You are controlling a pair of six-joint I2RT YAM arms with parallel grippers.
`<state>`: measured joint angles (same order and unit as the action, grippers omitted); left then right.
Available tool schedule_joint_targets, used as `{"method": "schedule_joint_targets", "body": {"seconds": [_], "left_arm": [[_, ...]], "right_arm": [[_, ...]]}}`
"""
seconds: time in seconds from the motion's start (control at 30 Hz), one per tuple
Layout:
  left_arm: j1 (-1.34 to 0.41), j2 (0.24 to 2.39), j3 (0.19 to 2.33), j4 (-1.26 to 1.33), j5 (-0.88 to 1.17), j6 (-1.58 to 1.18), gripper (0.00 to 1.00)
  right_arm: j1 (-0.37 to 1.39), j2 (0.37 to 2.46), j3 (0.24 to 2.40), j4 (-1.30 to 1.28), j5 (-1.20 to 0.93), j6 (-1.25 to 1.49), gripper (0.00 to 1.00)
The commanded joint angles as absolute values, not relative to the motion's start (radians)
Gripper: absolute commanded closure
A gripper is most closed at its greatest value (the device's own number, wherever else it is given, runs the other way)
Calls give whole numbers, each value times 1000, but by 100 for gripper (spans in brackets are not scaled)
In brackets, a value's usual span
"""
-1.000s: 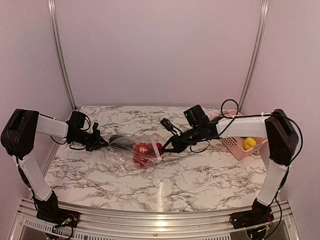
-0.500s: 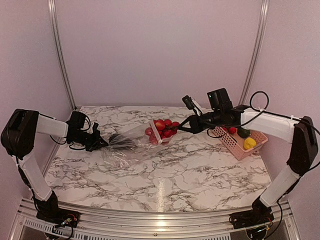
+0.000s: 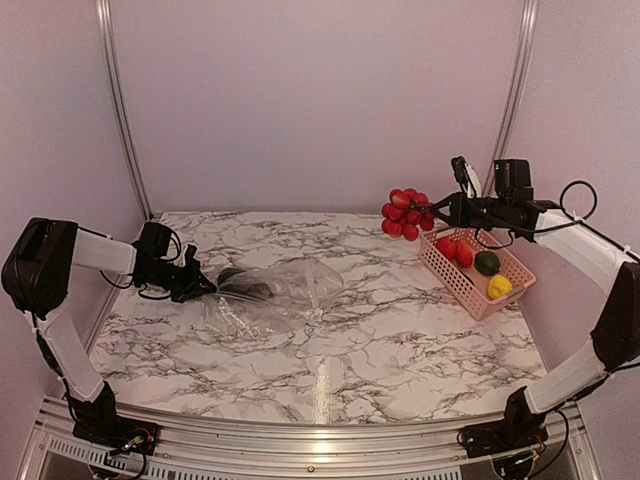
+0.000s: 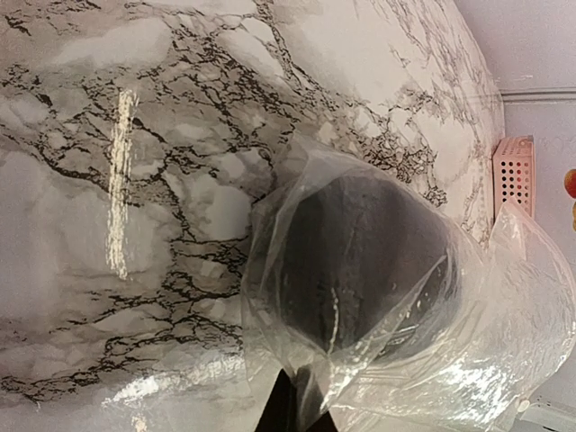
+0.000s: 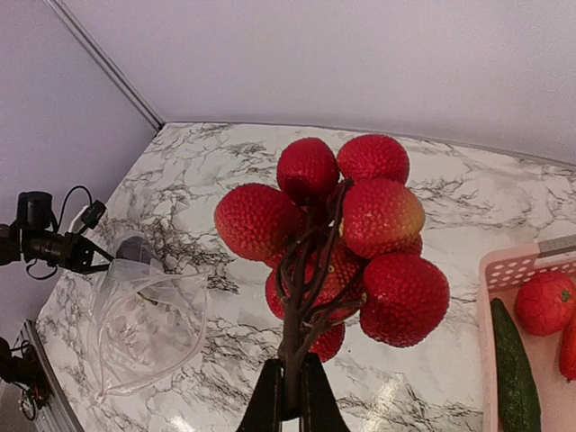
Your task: Open the zip-top bag and remove the fake food
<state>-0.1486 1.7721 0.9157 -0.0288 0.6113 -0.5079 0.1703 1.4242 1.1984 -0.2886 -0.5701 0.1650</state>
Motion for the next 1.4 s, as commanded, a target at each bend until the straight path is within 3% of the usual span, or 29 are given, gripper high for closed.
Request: {"method": "schedule_joint_targets", "body": {"seconds": [0.0, 0.37, 0.83, 0.93, 1.1, 1.37], "left_arm": [[-141, 1775, 934, -64, 603, -493, 100], [-141, 1779, 939, -70, 608, -489, 100], [-141, 1800, 950, -77, 622, -480, 100], [-141, 1800, 950, -83, 624, -473, 100], [-141, 1790, 946, -88, 622, -468, 100], [-141, 1786, 946, -95, 623, -460, 100]], "right_arm": [[62, 1371, 1198, -303, -467, 178, 100], [-172, 1252, 1031, -305, -382, 205, 100], [-200, 1373, 866, -286, -280, 125, 98], [-201, 1411, 903, -330, -290, 112, 71], [-201, 1336, 924, -331, -314, 127, 41], [-194, 1311, 1041, -361, -419, 129, 32]]}}
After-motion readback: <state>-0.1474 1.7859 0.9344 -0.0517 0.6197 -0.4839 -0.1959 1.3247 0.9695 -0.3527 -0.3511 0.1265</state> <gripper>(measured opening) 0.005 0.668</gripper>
